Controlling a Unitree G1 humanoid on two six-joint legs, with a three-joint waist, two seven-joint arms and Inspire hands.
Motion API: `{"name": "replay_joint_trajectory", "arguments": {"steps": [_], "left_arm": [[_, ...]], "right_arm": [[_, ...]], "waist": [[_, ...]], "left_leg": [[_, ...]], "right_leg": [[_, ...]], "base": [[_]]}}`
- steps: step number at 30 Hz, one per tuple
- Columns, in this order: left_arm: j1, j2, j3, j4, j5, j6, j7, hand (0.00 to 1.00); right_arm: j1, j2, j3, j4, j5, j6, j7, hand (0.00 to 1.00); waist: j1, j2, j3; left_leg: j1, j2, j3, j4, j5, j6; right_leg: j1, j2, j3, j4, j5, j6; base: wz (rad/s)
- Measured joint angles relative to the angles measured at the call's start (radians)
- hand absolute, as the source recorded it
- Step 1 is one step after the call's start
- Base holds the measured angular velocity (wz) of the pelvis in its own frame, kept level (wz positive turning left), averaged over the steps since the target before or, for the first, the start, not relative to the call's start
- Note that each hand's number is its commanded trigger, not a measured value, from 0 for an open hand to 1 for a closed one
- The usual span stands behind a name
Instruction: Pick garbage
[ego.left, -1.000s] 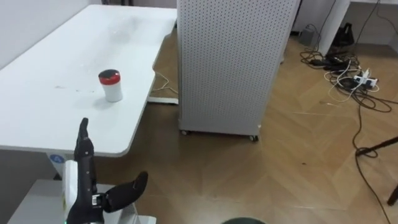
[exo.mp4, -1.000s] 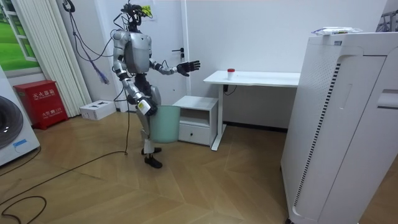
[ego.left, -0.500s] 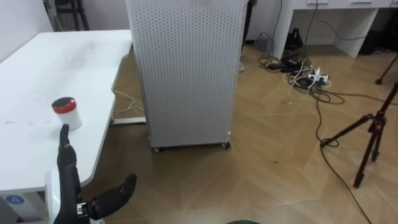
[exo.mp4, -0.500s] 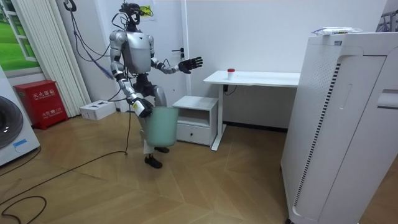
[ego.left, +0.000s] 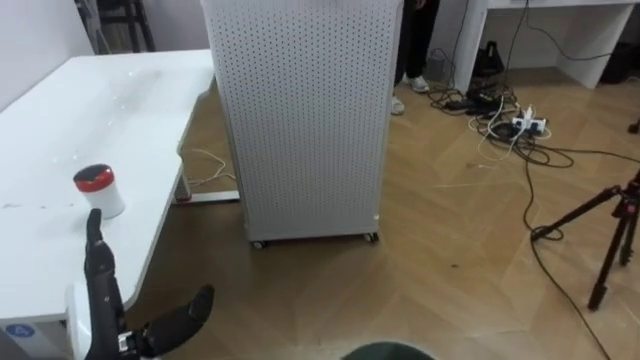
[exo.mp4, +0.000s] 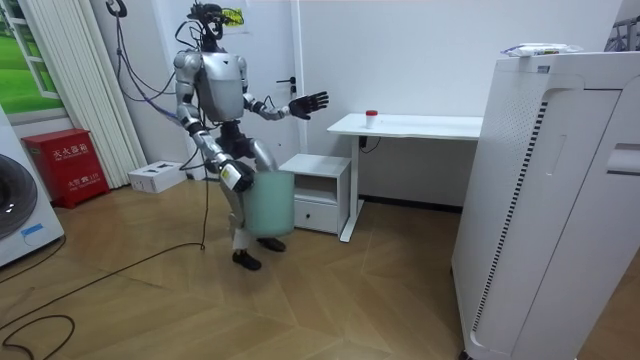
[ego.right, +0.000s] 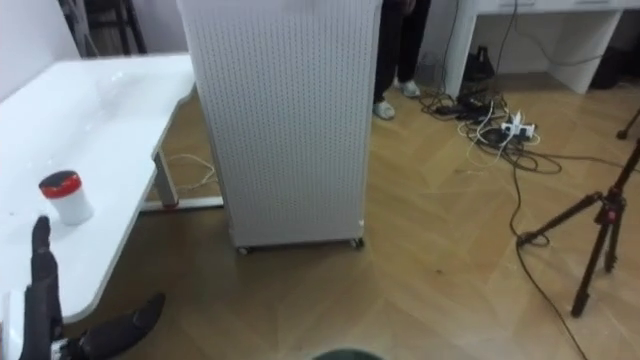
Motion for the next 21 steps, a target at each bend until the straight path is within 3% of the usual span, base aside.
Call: {"name": "replay_joint_trajectory", "arguments": {"steps": [2, 3, 5, 7, 8, 10, 12, 14, 15, 17, 18, 19, 21], "left_arm": [[0.000, -0.003, 0.007, 0.000, 0.002, -0.013, 0.007, 0.00], [-0.002, -0.006, 0.016, -0.002, 0.003, -0.018, 0.008, 0.00], [-0.003, -0.009, 0.034, -0.007, 0.004, -0.018, 0.006, 0.00], [-0.005, -0.007, 0.033, -0.015, 0.002, -0.018, 0.005, 0.00], [-0.005, -0.004, 0.033, -0.016, 0.001, -0.018, 0.000, 0.00], [-0.015, -0.003, 0.034, -0.026, 0.002, -0.018, -0.002, 0.00], [-0.024, -0.003, 0.032, -0.057, 0.002, -0.019, -0.002, 0.00], [-0.045, -0.003, 0.032, -0.066, 0.002, -0.027, -0.004, 0.00], [-0.061, -0.003, 0.032, -0.066, 0.002, -0.028, -0.004, 0.00], [-0.086, -0.003, 0.029, -0.066, 0.004, -0.028, -0.001, 0.00], [-0.086, -0.002, 0.029, -0.066, 0.005, -0.028, 0.001, 0.00], [-0.085, -0.002, 0.028, -0.065, 0.004, -0.028, 0.002, 0.00], [-0.085, -0.006, 0.028, -0.064, 0.002, -0.028, 0.010, 0.00]], "right_arm": [[0.009, -0.002, 0.004, 0.008, 0.000, 0.000, -0.013, 1.00], [0.009, -0.002, 0.009, 0.026, 0.001, 0.000, -0.015, 1.00], [0.016, -0.003, 0.011, 0.045, -0.004, 0.000, -0.019, 1.00], [0.015, -0.012, 0.011, 0.046, -0.003, 0.001, -0.023, 1.00], [0.015, -0.014, 0.012, 0.046, -0.003, 0.001, -0.025, 1.00], [0.015, -0.019, 0.012, 0.044, -0.004, 0.000, -0.026, 1.00], [0.015, -0.018, 0.012, 0.039, -0.004, 0.000, -0.032, 1.00], [0.010, -0.015, 0.013, 0.033, -0.005, 0.000, -0.038, 1.00], [0.007, -0.016, 0.015, 0.027, -0.007, 0.001, -0.044, 1.00], [0.005, -0.020, 0.022, 0.018, -0.003, 0.000, -0.056, 1.00], [0.005, -0.021, 0.022, 0.017, -0.003, 0.000, -0.056, 1.00], [0.005, -0.023, 0.022, 0.019, -0.001, 0.000, -0.056, 1.00], [0.000, -0.024, 0.022, 0.024, 0.013, 0.000, -0.053, 1.00]], "waist": [[0.003, -0.001, -0.0005], [0.002, -0.002, -0.0010], [-0.008, -0.011, -0.0124], [-0.014, -0.023, -0.0118], [-0.008, -0.029, -0.0119], [-0.009, -0.030, -0.0123], [-0.012, -0.029, -0.0132], [0.002, -0.034, -0.0131], [0.003, -0.034, -0.0127], [0.000, -0.040, -0.0103], [0.000, -0.039, -0.0104], [0.002, -0.037, -0.0093], [0.010, -0.026, -0.0059]], "left_leg": [[-0.032, -0.004, 0.012, -0.157, 0.063, 0.001], [-0.048, -0.003, 0.020, -0.235, 0.120, 0.014], [-0.043, -0.008, 0.045, -0.272, 0.229, 0.041], [-0.043, -0.016, 0.070, -0.251, 0.260, 0.086], [-0.047, -0.028, 0.077, -0.221, 0.235, 0.093], [-0.046, -0.038, 0.093, -0.172, 0.182, 0.105], [-0.039, -0.048, 0.108, -0.127, 0.127, 0.115], [-0.016, -0.062, 0.132, -0.113, 0.088, 0.127], [-0.001, -0.069, 0.147, -0.107, 0.060, 0.138], [0.037, -0.087, 0.174, -0.090, 0.009, 0.160], [0.049, -0.089, 0.175, -0.091, 0.000, 0.165], [0.079, -0.095, 0.164, -0.102, -0.013, 0.171], [0.115, -0.095, 0.135, -0.132, -0.021, 0.173]], "right_leg": [[0.014, 0.000, -0.007, 0.007, -0.022, -0.002], [0.026, 0.002, -0.014, 0.018, -0.043, 0.005], [0.042, -0.010, -0.023, 0.030, -0.088, 0.022], [0.051, -0.035, -0.065, 0.028, -0.109, 0.043], [0.067, -0.060, -0.107, 0.018, -0.116, 0.056], [0.094, -0.085, -0.140, 0.012, -0.127, 0.077], [0.117, -0.104, -0.141, 0.031, -0.139, 0.099], [0.113, -0.140, -0.146, 0.114, -0.150, 0.120], [0.087, -0.167, -0.155, 0.210, -0.147, 0.126], [0.034, -0.226, -0.172, 0.408, -0.095, 0.174], [0.022, -0.232, -0.170, 0.446, -0.067, 0.176], [0.000, -0.236, -0.165, 0.509, -0.007, 0.179], [-0.036, -0.238, -0.168, 0.552, -0.019, 0.176]], "base": [[-0.13], [0.00], [0.17], [0.05], [-0.07], [-0.03], [-0.08], [-0.17], [0.05], [0.24], [0.25], [0.16], [0.12]]}}
